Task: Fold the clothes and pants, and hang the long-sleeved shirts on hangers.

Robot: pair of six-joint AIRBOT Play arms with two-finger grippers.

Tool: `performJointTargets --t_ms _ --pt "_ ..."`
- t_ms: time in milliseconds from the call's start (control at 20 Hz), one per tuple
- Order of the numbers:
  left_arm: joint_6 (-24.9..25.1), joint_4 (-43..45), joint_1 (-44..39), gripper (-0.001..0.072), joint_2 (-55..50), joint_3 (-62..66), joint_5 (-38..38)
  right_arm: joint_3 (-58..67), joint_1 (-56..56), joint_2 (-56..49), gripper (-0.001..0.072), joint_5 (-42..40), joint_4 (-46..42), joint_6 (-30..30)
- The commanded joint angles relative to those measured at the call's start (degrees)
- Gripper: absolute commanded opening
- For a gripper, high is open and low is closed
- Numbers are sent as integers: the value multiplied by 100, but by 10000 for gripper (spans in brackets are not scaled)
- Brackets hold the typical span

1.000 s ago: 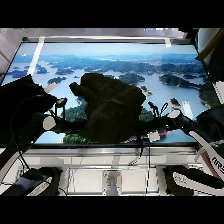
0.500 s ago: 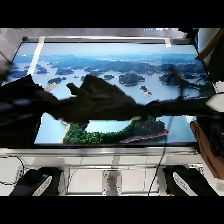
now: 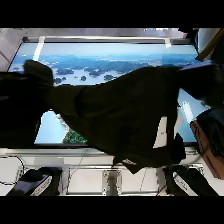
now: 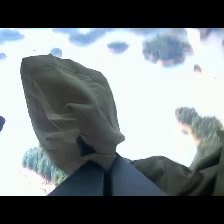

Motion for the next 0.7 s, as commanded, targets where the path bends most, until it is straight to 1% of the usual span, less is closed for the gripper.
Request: performJointTargets --t_ms 0,100,200,250,300,400,550,600,650 --pt "299 -142 4 11 -981 103 59 184 4 -855 21 184 -654 0" --pt "302 -140 4 11 -1716 103 393 184 4 -1637 21 15 -778 -264" --pt "380 -90 13 12 -2446 103 1084 186 2 -2507 21 -551 -804 -501" --pt "374 42 13 11 -2778 105 1572 186 0 -2959 21 -1104 -881 -656" --pt "356 52 13 11 -3029 120 1989 190 -44 -3390 21 -1729 -994 -671" --pt "76 50 13 11 -3464 216 2752 203 -203 -4138 21 -2721 -942 -643" --pt "-116 50 13 11 -3967 315 3563 203 -487 -5018 24 -4002 -918 131" --pt "-219 48 13 12 -4087 315 3729 203 -511 -5213 25 -4419 -876 448" --pt "-275 50 13 28 -4186 315 3821 201 -511 -5329 36 -4784 -789 612"
